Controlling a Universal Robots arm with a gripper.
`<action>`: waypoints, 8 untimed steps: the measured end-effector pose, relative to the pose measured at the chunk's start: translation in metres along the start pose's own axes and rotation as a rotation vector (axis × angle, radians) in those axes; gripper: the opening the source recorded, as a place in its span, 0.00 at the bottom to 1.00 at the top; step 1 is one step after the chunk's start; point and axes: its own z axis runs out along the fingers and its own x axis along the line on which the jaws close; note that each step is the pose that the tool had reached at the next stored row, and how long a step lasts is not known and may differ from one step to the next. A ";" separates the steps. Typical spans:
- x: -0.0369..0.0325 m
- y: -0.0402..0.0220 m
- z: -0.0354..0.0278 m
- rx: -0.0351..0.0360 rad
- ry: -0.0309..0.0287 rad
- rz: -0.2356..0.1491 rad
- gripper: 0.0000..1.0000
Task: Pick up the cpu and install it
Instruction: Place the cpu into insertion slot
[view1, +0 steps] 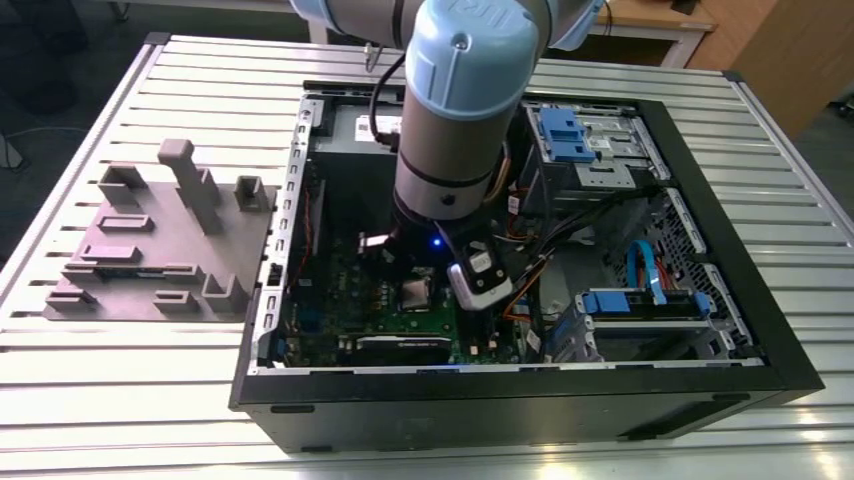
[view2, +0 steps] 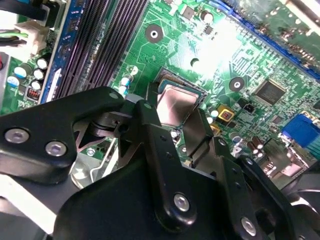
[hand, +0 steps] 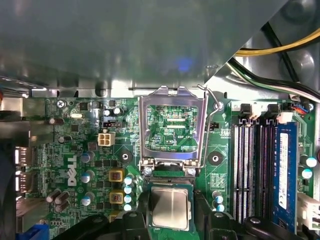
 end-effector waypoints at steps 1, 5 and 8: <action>0.0000 0.0000 0.0006 0.0000 0.0000 0.000 0.47; -0.0003 0.0000 0.0025 -0.0001 0.0000 0.000 0.54; -0.0005 0.0000 0.0042 -0.0002 -0.0001 0.000 0.60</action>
